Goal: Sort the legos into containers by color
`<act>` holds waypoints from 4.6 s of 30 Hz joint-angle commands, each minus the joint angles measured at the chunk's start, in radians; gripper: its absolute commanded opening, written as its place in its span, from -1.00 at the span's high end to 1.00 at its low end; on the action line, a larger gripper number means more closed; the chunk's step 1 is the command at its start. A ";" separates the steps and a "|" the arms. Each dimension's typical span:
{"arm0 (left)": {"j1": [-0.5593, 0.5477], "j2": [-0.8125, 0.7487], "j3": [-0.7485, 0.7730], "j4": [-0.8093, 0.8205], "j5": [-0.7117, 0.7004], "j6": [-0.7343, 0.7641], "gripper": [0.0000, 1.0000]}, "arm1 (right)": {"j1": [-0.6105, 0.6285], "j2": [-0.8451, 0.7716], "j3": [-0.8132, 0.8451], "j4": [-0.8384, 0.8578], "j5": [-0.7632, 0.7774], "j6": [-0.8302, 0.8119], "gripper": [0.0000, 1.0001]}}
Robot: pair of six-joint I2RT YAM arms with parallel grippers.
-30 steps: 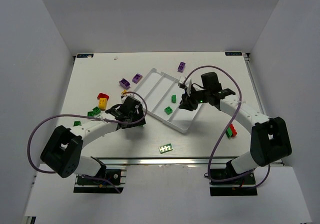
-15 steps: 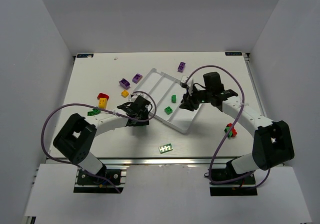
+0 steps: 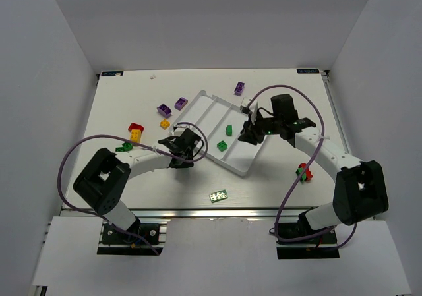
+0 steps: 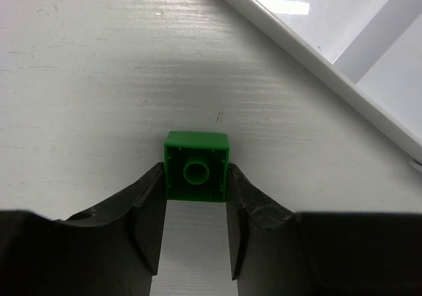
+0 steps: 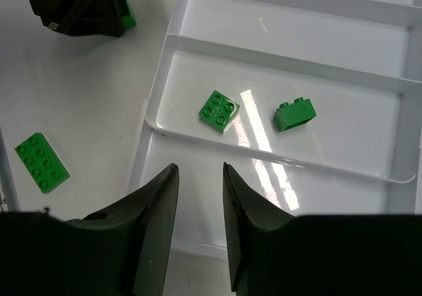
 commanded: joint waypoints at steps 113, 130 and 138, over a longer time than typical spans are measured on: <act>-0.079 -0.686 -0.215 0.111 0.066 -0.193 -0.52 | -0.501 -0.004 -0.272 -0.375 0.584 -0.234 -0.02; -0.080 -0.505 -0.039 0.505 0.531 -0.075 -0.61 | -0.277 -0.280 -0.045 -0.498 -0.160 -0.509 0.89; -0.079 -0.421 0.007 0.623 0.611 -0.139 -0.61 | -0.010 -0.330 -0.039 -0.220 -0.096 -0.309 0.86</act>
